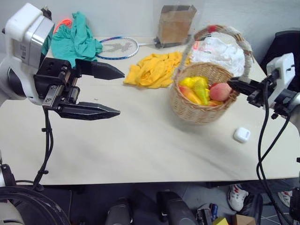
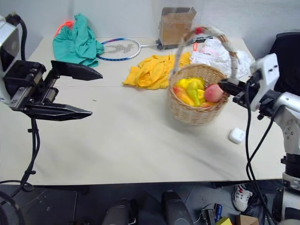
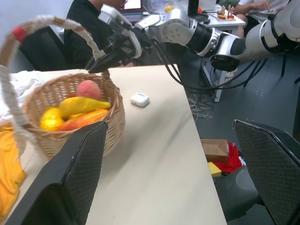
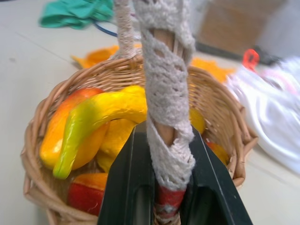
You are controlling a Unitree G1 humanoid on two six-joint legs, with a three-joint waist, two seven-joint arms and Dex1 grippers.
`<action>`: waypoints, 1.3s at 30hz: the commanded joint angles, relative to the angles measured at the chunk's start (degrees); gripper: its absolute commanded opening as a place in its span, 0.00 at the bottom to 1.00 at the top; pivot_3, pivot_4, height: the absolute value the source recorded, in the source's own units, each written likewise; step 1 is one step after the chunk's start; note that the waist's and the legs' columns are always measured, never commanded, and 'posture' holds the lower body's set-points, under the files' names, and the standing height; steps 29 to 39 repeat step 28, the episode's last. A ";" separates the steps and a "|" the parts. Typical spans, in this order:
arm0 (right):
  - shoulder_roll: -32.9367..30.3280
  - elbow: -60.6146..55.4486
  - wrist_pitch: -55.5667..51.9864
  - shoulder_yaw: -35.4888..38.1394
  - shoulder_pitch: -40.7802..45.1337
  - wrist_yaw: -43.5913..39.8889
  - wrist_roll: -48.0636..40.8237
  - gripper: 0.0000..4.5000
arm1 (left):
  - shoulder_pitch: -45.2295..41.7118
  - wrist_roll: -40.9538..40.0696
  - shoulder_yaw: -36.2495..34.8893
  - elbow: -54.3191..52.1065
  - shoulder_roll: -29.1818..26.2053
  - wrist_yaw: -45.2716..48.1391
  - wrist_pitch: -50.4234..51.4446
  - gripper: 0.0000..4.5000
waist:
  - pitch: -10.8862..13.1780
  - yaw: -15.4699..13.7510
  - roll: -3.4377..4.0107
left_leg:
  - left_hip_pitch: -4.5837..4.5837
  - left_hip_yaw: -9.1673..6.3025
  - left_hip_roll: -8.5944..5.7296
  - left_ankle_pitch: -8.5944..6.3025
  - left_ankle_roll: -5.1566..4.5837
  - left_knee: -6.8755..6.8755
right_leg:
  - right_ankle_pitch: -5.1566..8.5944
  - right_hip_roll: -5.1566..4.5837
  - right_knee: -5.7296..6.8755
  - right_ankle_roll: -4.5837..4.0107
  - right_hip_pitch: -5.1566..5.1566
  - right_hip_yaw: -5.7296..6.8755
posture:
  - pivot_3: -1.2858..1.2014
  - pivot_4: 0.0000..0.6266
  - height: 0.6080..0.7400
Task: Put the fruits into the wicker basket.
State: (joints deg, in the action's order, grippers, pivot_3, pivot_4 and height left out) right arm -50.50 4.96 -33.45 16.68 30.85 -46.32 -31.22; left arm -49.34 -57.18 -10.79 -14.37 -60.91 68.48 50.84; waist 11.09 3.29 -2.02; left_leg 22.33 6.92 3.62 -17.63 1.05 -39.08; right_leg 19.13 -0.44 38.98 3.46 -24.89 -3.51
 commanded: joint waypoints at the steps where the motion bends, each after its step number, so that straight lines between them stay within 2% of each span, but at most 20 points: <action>1: -1.05 3.51 5.20 4.52 -0.42 0.25 1.79 0.05 | -1.84 0.12 -0.71 0.75 -0.13 0.52 -0.27 1.00 | 0.01 0.06 0.02 | 0.00 0.00 0.01 0.00 0.00 0.00 | 0.00 0.01 0.00 0.00 0.00 0.00 | 0.52 0.24 1.00; 7: 0.34 6.92 7.47 6.10 -1.43 1.16 1.76 0.05 | -3.02 0.56 0.08 1.86 0.38 0.67 -0.44 1.00 | 0.02 0.13 0.04 | -0.13 0.00 0.01 0.04 0.06 -0.01 | 0.00 0.02 0.10 0.00 0.10 -0.01 | 0.52 0.24 1.00; 9: 0.09 6.18 6.20 7.10 -2.80 0.21 0.39 0.22 | -3.25 0.25 0.25 2.34 0.87 0.62 0.01 1.00 | 0.01 0.05 0.05 | -0.14 0.00 0.01 0.04 0.06 -0.01 | 0.00 0.02 0.10 0.00 0.11 0.00 | 0.52 0.24 1.00; 12: -2.20 4.04 3.69 9.61 -5.16 -2.30 -1.77 0.40 | -3.49 0.32 0.46 3.20 1.66 0.67 0.53 1.00 | 0.01 -0.08 0.06 | -0.14 -0.03 0.01 0.04 0.06 -0.02 | 0.00 0.01 0.08 0.00 0.15 0.01 | 0.52 0.24 1.00; 16: -10.96 3.39 1.59 16.03 -12.16 -10.55 -2.53 0.69 | -2.45 1.96 0.92 4.04 1.98 1.22 -0.44 1.00 | 0.06 -0.51 0.25 | -0.13 -0.04 -0.02 0.04 0.05 -0.02 | 0.00 -0.02 0.05 0.00 0.16 0.04 | 0.52 0.24 1.00; 20: -21.37 9.81 -1.42 25.22 -19.99 -21.86 -1.95 0.99 | -0.35 3.10 -0.07 5.29 1.65 2.44 -1.30 1.00 | 0.04 -0.50 0.30 | -0.21 -0.02 -0.02 0.03 0.04 0.00 | 0.01 0.00 0.00 0.02 0.24 0.03 | 0.52 0.24 1.00; 23: -27.29 13.07 -3.67 32.90 -27.81 -33.67 -0.17 0.99 | 2.33 5.48 -0.44 6.39 0.13 4.53 -3.44 1.00 | 0.04 -0.24 0.29 | -0.39 -0.02 0.01 0.03 0.04 0.05 | 0.01 0.09 -0.06 0.01 0.43 0.02 | 0.52 0.24 1.00; 26: -27.92 12.30 -5.21 35.73 -31.98 -37.59 0.41 0.99 | 3.63 7.23 -1.14 8.86 -1.15 6.79 -5.10 1.00 | 0.05 0.56 0.21 | -0.58 0.07 0.08 0.02 0.06 0.09 | 0.01 0.18 -0.11 0.00 0.58 -0.05 | 0.52 0.24 1.00; 28: -27.08 10.90 -5.57 36.29 -32.95 -38.22 0.18 0.99 | 3.72 7.81 -1.06 10.03 -1.09 7.22 -5.46 1.00 | 0.06 0.78 0.20 | -0.83 0.06 0.09 0.01 0.09 0.14 | 0.02 0.20 -0.13 0.01 0.81 -0.05 | 0.52 0.24 1.00; 39: -27.08 10.90 -5.57 36.29 -32.95 -38.22 0.18 0.99 | 3.72 7.81 -1.06 10.03 -1.09 7.22 -5.46 1.00 | 0.06 0.78 0.20 | -0.83 0.06 0.09 0.01 0.09 0.14 | 0.02 0.20 -0.13 0.01 0.81 -0.05 | 0.52 0.24 1.00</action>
